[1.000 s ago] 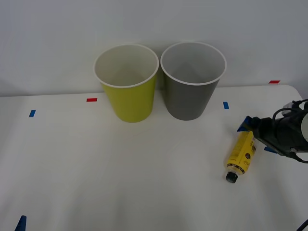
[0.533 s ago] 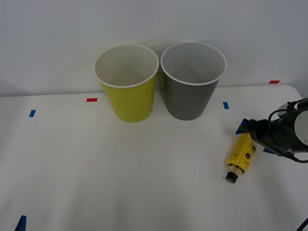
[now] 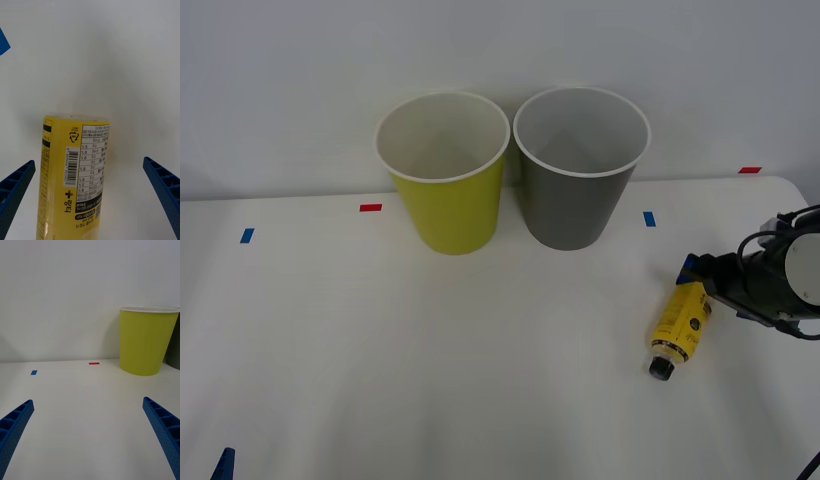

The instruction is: Put cans in the gray bin and PET bottles in the light green bin.

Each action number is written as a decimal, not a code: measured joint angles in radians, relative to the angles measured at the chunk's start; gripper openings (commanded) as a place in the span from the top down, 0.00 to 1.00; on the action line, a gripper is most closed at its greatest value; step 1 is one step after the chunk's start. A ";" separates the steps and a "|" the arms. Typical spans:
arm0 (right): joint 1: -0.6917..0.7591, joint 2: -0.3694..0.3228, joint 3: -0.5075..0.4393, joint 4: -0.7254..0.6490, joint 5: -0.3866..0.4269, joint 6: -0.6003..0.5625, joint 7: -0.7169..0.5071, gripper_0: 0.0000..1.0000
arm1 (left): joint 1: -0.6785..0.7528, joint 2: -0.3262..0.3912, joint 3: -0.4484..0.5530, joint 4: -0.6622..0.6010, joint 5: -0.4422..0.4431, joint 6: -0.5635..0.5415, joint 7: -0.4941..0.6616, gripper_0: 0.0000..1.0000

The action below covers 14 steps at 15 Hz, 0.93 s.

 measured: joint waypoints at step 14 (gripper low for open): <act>-0.015 0.054 0.007 0.071 0.022 -0.048 -0.002 0.00 | 0.000 0.000 0.000 0.000 0.000 0.000 0.000 0.00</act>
